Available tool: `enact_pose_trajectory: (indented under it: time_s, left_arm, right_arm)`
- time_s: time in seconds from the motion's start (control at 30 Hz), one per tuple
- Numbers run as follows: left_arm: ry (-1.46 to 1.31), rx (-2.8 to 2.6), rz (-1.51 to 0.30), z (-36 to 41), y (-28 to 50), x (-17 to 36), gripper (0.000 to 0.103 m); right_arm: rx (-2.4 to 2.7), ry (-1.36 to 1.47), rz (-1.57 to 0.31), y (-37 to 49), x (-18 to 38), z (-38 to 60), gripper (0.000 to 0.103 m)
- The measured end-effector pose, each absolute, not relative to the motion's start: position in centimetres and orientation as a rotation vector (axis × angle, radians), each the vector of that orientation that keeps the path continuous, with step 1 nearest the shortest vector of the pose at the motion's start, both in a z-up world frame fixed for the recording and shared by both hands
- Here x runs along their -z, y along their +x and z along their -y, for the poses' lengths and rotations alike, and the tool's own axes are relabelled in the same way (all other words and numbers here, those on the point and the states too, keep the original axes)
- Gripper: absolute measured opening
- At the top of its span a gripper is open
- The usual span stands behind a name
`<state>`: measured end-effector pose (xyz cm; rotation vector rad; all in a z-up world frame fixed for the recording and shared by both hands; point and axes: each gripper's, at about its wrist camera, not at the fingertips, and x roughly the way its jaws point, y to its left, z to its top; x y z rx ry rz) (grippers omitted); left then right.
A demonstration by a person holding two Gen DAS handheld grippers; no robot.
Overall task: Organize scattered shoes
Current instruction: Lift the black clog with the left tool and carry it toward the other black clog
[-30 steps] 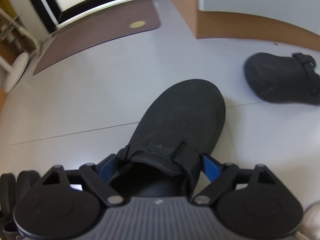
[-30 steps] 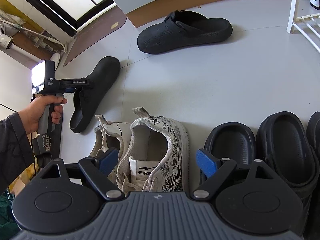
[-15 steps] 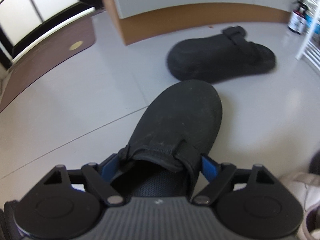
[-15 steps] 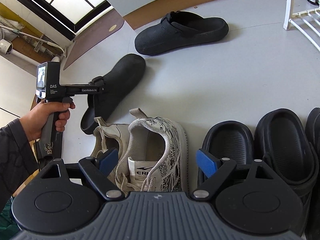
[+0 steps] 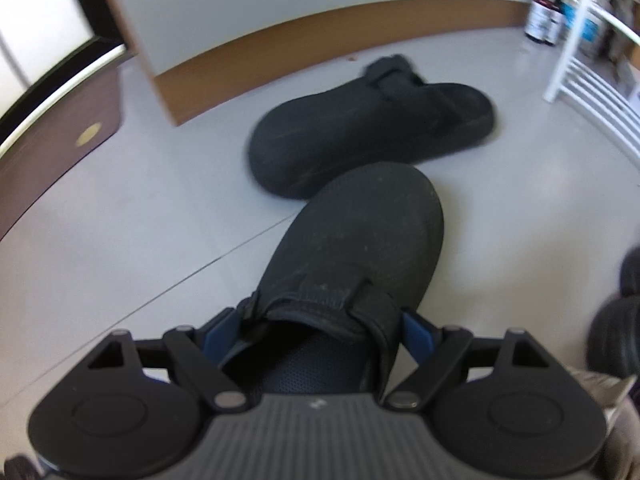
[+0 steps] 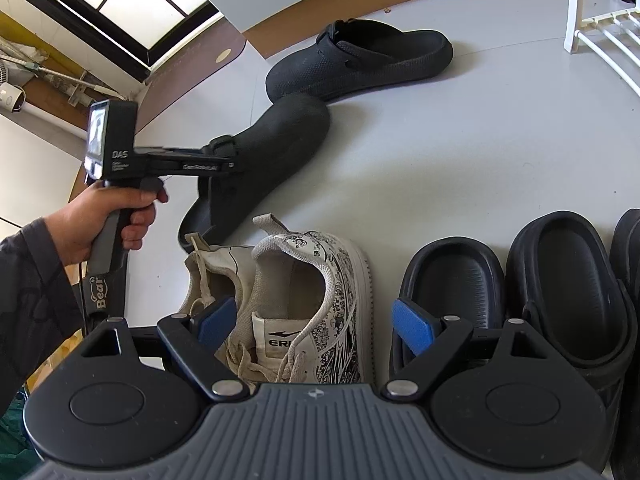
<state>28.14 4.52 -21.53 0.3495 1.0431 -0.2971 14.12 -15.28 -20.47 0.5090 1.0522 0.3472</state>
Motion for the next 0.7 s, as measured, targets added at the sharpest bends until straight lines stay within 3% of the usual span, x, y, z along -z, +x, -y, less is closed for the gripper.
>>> enact_pose_trajectory:
  time_s: [0.7]
  left_arm:
    - [0.212, 0.201, -1.089, 0.4, 32.5, 21.3, 0.088]
  right_arm:
    - [-0.326, 0.529, -1.049, 14.6, 21.1, 16.4, 0.089]
